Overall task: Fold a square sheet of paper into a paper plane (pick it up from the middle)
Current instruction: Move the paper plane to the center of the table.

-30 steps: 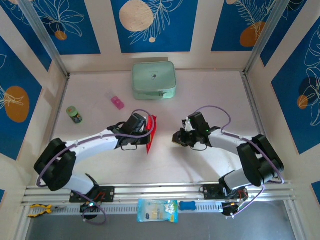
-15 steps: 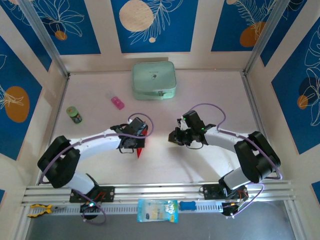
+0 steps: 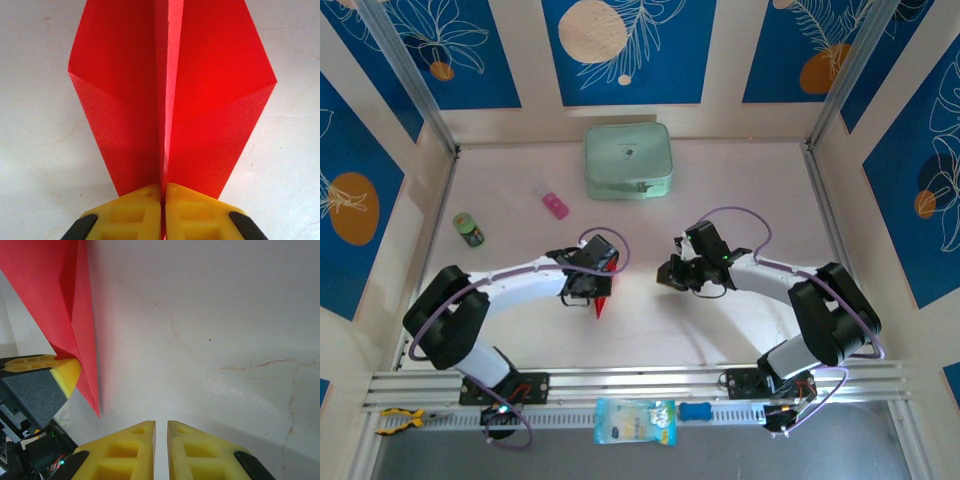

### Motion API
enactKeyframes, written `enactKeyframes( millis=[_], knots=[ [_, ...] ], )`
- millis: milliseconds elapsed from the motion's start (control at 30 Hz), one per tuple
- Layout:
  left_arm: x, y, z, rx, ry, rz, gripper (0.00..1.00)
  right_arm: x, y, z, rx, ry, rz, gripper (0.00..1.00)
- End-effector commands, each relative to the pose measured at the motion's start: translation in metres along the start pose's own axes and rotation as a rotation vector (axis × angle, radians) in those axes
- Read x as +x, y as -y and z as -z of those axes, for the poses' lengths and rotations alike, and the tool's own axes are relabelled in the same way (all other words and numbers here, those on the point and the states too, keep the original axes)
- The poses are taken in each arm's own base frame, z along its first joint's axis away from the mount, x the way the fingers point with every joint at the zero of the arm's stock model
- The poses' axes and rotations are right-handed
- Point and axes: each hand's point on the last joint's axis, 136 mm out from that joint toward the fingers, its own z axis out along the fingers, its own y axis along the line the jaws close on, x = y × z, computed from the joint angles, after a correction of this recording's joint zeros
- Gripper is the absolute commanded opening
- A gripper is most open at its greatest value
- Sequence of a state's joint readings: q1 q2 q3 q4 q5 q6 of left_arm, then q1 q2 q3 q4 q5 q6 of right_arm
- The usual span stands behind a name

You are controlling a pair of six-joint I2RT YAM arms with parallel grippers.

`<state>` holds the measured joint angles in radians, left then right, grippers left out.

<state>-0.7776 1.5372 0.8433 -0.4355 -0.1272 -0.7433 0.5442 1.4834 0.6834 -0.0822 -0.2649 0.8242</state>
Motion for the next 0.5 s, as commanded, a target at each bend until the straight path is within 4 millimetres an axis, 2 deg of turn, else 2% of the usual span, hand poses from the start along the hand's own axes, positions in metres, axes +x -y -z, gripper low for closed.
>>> enactKeyframes(
  millis=[0,467],
  knots=[
    [0.0017,0.0069,0.0016,0.014,-0.022,-0.001,0.11,0.0043,0.0012,-0.004,0.003,-0.02,-0.003,0.15],
    [0.0035,0.0119,-0.0038,0.024,-0.05,-0.022,0.16,0.0047,0.0034,-0.0043,0.005,-0.025,-0.008,0.15]
  ],
)
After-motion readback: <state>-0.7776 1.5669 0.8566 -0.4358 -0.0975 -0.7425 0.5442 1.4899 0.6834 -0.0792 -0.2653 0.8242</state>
